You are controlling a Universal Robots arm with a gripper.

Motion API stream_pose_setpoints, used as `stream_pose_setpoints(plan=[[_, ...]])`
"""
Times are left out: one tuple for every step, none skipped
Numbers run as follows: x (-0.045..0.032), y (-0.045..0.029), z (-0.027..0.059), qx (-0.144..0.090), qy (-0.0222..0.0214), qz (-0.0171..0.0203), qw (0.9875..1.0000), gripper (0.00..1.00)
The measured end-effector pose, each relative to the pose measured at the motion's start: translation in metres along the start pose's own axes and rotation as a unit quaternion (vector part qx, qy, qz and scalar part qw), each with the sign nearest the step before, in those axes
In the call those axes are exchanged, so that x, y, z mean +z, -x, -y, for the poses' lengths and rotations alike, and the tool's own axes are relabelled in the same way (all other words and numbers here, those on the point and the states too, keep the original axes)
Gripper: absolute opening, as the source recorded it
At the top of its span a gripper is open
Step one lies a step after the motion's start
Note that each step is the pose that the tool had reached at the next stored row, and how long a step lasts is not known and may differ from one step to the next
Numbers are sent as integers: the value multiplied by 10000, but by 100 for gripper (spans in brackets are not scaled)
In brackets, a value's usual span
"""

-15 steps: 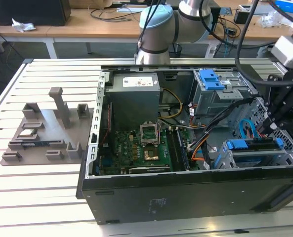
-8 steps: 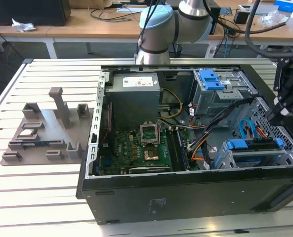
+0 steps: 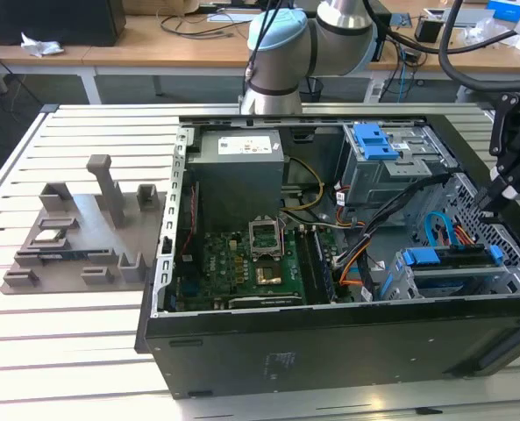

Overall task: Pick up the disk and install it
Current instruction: 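Insert the second disk wire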

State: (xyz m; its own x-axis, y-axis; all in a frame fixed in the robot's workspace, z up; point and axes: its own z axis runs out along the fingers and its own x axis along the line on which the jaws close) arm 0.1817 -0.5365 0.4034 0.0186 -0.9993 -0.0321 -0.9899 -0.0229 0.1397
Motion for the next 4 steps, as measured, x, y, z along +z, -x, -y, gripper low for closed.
stream_pose_setpoints(plan=[[0, 0, 0, 0, 0, 0, 10000, 11], [0, 0, 0, 0, 0, 0, 10000, 11], [0, 0, 0, 0, 0, 0, 10000, 11], [-1, 0, 0, 0, 0, 0, 10000, 11]])
